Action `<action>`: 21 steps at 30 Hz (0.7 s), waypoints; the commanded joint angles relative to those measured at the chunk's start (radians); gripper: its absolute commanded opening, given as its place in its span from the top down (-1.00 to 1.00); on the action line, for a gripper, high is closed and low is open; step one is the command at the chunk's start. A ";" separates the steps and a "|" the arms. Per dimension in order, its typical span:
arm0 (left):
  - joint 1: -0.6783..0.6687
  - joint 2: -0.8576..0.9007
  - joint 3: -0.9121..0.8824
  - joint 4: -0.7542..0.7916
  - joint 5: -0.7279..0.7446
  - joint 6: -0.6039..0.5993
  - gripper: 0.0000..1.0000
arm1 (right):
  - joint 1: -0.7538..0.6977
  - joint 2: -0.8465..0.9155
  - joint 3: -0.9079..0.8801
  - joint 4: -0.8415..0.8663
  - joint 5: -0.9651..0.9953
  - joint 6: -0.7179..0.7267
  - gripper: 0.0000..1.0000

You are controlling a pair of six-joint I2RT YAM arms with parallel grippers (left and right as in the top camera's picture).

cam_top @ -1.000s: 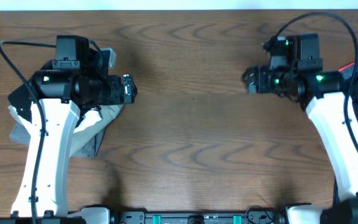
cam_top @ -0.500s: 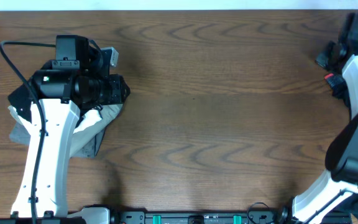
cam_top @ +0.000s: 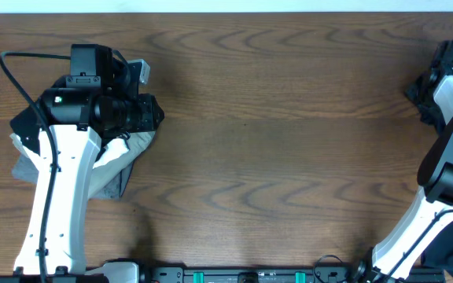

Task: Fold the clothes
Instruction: 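Reach the right gripper to the leggings waistband and grasp it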

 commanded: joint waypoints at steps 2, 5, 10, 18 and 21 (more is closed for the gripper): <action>-0.004 -0.006 0.024 -0.002 0.007 -0.010 0.40 | -0.024 0.080 0.014 0.053 0.003 -0.016 0.98; -0.004 -0.006 0.024 -0.003 0.007 -0.010 0.40 | -0.026 0.115 0.014 0.055 -0.077 -0.018 0.97; -0.004 -0.006 0.024 -0.003 0.007 -0.010 0.40 | 0.012 0.170 0.013 0.052 -0.280 -0.018 0.98; -0.004 -0.006 0.024 -0.003 0.006 -0.020 0.39 | 0.228 0.181 0.013 0.068 -0.328 -0.055 0.98; -0.004 -0.006 0.024 -0.005 -0.022 -0.020 0.31 | 0.338 0.181 0.013 0.071 -0.328 -0.065 0.97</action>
